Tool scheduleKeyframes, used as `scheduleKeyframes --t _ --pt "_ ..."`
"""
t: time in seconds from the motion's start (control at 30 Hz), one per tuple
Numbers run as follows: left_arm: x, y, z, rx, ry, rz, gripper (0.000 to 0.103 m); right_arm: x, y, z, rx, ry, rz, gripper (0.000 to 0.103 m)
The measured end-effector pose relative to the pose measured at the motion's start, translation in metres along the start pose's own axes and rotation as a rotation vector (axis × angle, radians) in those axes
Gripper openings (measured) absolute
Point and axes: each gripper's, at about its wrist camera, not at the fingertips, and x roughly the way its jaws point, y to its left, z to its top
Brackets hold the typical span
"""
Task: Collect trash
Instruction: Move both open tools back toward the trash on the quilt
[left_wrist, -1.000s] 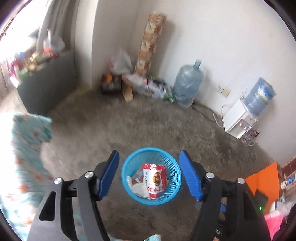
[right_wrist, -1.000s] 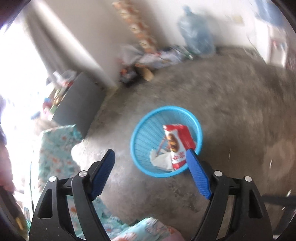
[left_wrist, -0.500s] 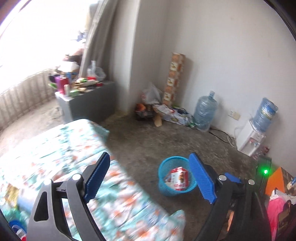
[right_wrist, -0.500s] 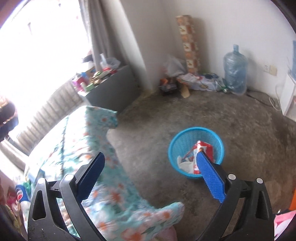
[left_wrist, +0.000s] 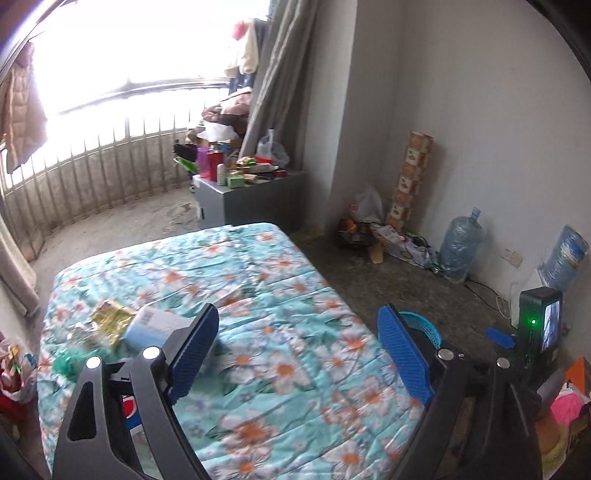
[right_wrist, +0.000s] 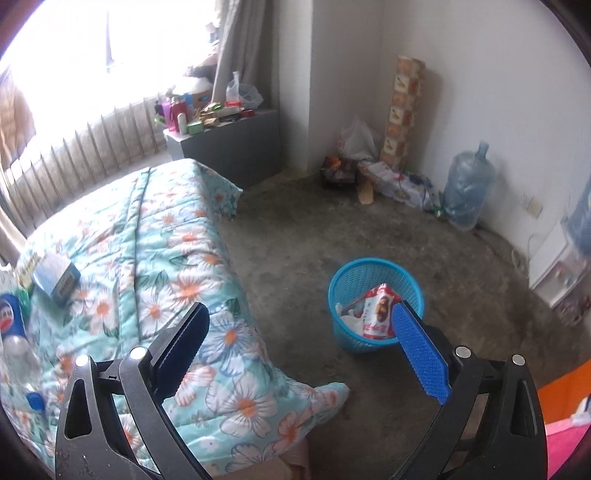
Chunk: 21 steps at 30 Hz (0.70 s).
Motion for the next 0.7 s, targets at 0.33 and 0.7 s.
scheduleKeyframes --t 0.33,0.7 --pt "-0.057 0.058 -0.027 -0.088 -0.076 0.085 0.086 -0.039 0.032 -0.007 -0.059 -0.055 0.152 0.095" --pt "-0.120 0.136 -0.069 -0.175 -0.147 0.280 0.088 -0.063 0.076 -0.008 -0.074 -0.121 0.374 0.095"
